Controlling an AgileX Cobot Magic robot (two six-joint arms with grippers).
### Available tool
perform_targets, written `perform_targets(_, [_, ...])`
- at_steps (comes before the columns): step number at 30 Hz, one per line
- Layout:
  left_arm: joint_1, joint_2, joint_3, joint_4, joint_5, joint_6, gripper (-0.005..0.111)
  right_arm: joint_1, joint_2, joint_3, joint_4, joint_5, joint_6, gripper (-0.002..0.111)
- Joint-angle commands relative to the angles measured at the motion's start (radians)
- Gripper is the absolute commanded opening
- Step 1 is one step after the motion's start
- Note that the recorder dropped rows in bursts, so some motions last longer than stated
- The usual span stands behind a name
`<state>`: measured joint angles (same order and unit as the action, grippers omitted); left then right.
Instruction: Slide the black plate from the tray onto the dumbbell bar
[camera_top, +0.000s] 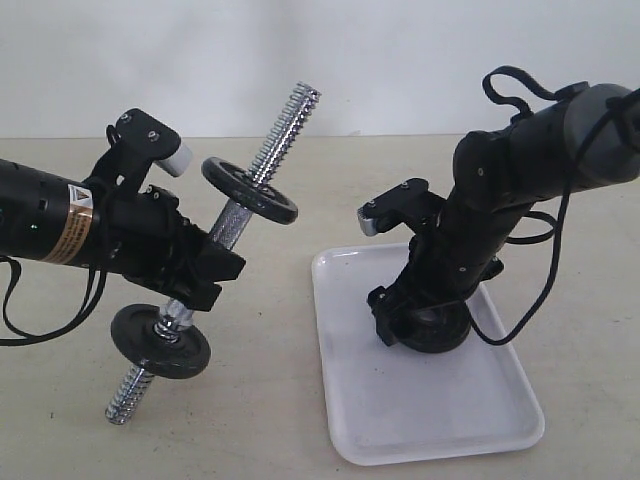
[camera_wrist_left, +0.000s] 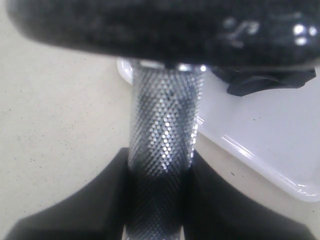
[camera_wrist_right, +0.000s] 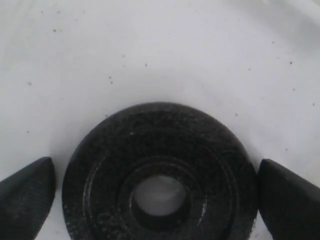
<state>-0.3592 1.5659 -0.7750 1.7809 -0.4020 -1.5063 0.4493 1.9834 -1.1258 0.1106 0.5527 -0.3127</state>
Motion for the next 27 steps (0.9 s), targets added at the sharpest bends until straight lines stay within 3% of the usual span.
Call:
perform_targets(1, [-0.001, -0.064, -0.038, -0.037, -0.034, -0.003, 0.004, 0.002, 0.046, 0.017, -0.025, 0.047, -0.013, 0.105])
perform_targets(27, [-0.001, -0.064, -0.038, -0.037, -0.034, -0.003, 0.004, 0.002, 0.050, 0.017, -0.015, 0.079, 0.054, 0.105])
